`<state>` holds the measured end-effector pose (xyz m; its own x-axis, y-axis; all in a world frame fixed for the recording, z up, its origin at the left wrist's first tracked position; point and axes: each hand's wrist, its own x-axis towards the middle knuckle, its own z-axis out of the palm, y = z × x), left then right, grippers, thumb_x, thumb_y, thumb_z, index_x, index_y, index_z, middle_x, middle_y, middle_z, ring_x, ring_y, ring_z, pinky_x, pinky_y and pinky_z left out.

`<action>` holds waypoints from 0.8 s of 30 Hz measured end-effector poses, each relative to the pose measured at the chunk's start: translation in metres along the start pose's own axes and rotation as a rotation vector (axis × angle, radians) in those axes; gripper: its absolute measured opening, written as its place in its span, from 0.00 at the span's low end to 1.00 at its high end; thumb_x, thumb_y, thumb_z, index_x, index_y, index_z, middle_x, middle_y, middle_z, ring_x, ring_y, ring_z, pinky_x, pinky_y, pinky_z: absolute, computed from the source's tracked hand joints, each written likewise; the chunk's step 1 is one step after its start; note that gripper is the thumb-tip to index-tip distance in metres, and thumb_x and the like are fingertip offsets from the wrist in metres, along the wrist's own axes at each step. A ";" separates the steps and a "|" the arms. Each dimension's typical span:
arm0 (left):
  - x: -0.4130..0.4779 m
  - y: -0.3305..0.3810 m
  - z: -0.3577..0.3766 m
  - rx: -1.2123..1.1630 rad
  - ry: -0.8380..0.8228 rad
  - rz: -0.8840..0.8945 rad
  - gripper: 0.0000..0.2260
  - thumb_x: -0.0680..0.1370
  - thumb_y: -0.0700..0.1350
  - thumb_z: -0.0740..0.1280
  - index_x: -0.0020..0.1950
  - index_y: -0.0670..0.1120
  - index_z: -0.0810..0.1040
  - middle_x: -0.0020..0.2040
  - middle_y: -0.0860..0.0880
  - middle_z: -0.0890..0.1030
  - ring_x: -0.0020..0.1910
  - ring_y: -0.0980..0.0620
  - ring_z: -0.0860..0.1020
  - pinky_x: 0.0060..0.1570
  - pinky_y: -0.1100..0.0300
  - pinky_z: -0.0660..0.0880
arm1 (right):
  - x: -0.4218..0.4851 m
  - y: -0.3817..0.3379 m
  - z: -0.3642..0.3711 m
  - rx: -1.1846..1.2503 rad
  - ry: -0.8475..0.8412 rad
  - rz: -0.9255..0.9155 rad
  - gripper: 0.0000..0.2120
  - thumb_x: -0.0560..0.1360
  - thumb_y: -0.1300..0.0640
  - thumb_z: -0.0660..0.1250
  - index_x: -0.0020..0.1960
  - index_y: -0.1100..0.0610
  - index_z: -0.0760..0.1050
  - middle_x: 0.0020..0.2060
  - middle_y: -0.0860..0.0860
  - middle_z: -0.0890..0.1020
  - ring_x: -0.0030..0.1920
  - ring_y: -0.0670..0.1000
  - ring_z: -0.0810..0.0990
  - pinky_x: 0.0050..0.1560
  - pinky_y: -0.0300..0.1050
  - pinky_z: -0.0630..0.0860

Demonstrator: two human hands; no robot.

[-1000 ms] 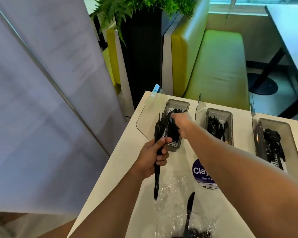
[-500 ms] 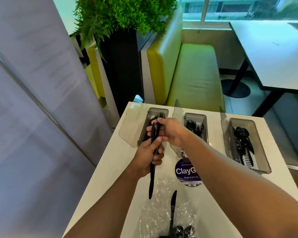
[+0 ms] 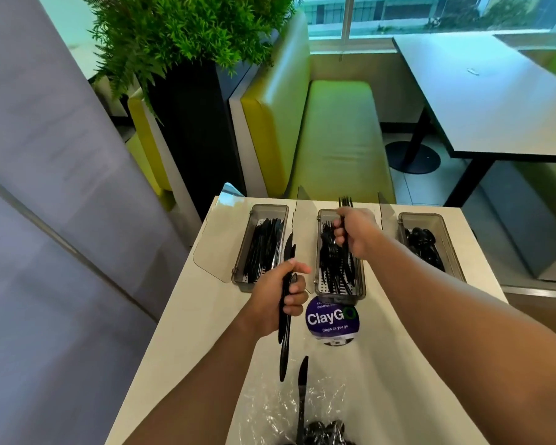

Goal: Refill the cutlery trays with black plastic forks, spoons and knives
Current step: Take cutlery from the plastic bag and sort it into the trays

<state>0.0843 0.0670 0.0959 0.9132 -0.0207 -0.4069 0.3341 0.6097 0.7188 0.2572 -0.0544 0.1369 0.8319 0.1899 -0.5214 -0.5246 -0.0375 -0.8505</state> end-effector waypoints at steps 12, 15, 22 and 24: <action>0.012 -0.002 -0.001 -0.043 0.043 0.006 0.13 0.85 0.42 0.51 0.58 0.40 0.74 0.33 0.48 0.67 0.26 0.55 0.63 0.23 0.64 0.61 | 0.013 0.033 -0.017 -0.131 0.041 0.018 0.07 0.83 0.54 0.62 0.57 0.57 0.72 0.46 0.53 0.79 0.46 0.51 0.78 0.61 0.54 0.76; 0.013 -0.002 0.005 -0.008 0.089 0.049 0.12 0.85 0.40 0.52 0.60 0.39 0.73 0.34 0.49 0.69 0.28 0.55 0.64 0.23 0.64 0.62 | 0.006 0.034 -0.018 -0.104 -0.100 0.011 0.12 0.82 0.55 0.64 0.61 0.61 0.76 0.51 0.56 0.83 0.48 0.56 0.83 0.49 0.51 0.81; 0.017 0.015 0.028 0.032 0.198 0.247 0.12 0.86 0.37 0.53 0.64 0.40 0.74 0.35 0.48 0.74 0.30 0.55 0.70 0.28 0.62 0.69 | -0.032 0.037 -0.020 -0.294 -0.555 0.017 0.14 0.83 0.53 0.62 0.58 0.63 0.79 0.46 0.59 0.84 0.39 0.54 0.82 0.40 0.47 0.78; 0.018 0.021 0.032 0.028 0.247 0.312 0.13 0.85 0.36 0.54 0.65 0.40 0.75 0.37 0.47 0.75 0.32 0.54 0.72 0.31 0.61 0.73 | -0.042 0.036 -0.020 -0.365 -0.675 0.088 0.16 0.83 0.49 0.63 0.58 0.61 0.80 0.49 0.60 0.84 0.44 0.56 0.83 0.43 0.48 0.80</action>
<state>0.1151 0.0542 0.1220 0.8897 0.3552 -0.2869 0.0586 0.5344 0.8432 0.2066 -0.0838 0.1265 0.4374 0.7242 -0.5331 -0.3933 -0.3790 -0.8376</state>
